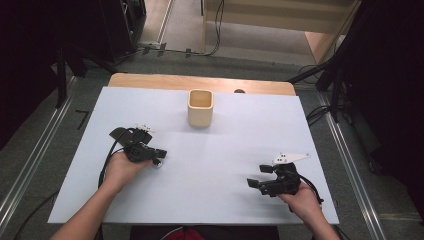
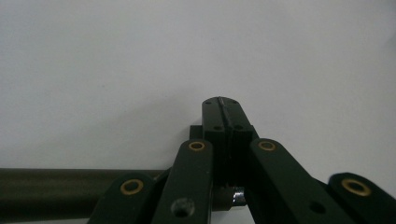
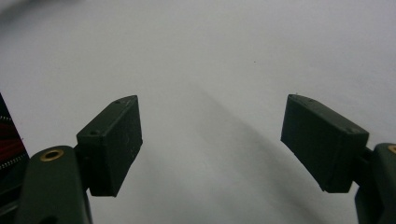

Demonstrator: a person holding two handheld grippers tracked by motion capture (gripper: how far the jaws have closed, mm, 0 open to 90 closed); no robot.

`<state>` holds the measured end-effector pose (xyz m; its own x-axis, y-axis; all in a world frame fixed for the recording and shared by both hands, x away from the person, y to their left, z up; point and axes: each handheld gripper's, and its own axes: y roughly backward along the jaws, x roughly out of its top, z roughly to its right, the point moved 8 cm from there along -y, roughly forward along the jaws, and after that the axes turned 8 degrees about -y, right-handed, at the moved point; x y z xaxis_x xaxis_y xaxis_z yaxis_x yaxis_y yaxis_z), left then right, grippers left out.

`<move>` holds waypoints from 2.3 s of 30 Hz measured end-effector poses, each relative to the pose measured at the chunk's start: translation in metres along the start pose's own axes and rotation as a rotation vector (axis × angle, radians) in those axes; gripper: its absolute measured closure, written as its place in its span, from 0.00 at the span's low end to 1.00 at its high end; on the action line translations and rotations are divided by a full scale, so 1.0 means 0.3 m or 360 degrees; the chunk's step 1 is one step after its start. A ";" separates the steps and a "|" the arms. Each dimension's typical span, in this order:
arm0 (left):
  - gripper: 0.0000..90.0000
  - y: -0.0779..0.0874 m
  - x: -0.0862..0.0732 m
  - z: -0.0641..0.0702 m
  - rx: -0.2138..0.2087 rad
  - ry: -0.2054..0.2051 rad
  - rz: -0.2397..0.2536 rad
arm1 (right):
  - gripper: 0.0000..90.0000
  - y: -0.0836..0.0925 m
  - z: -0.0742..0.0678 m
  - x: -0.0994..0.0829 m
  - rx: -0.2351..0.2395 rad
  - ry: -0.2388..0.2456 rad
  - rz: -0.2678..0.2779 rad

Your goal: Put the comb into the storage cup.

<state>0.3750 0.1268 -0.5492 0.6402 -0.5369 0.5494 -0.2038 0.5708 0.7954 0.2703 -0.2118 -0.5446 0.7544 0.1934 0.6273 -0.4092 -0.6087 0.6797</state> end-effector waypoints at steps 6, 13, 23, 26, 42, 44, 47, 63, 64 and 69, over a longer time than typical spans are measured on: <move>1.00 -0.007 -0.018 -0.003 -0.0010 0.0006 -0.0038 | 0.21 0.000 -0.001 0.000 0.0001 0.0000 0.0002; 1.00 0.001 -0.030 -0.007 -0.0015 0.0004 -0.0051 | 0.21 0.001 0.001 0.000 0.0000 0.0001 0.0000; 1.00 0.019 -0.053 -0.012 -0.0039 0.0015 -0.0067 | 0.21 0.000 0.001 0.005 -0.0001 0.0002 0.0006; 1.00 0.023 -0.058 -0.016 -0.0039 0.0029 -0.0059 | 0.21 -0.002 0.001 0.008 0.0003 0.0011 0.0003; 1.00 0.056 -0.093 -0.040 -0.0042 0.0017 -0.0029 | 0.21 -0.014 -0.007 0.025 0.0021 0.0030 0.0001; 1.00 0.060 -0.097 -0.046 -0.0029 -0.0006 -0.0019 | 0.21 -0.015 -0.007 0.028 0.0024 0.0036 0.0004; 1.00 0.064 -0.100 -0.051 -0.0022 -0.0009 0.0003 | 0.21 -0.018 -0.007 0.030 0.0025 0.0038 -0.0001; 1.00 0.092 -0.122 -0.096 0.0017 -0.0036 0.0083 | 0.21 -0.024 -0.008 0.036 0.0025 0.0043 -0.0002; 1.00 0.094 -0.122 -0.098 0.0022 -0.0038 0.0082 | 0.21 -0.024 -0.007 0.036 0.0024 0.0044 -0.0002; 1.00 0.108 -0.132 -0.114 0.0059 -0.0047 0.0077 | 0.21 -0.023 -0.007 0.036 0.0021 0.0045 -0.0001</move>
<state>0.3684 0.1878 -0.5540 0.6072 -0.5275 0.5942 -0.2616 0.5735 0.7763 0.2803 -0.2037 -0.5418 0.7396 0.2153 0.6377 -0.4019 -0.6187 0.6751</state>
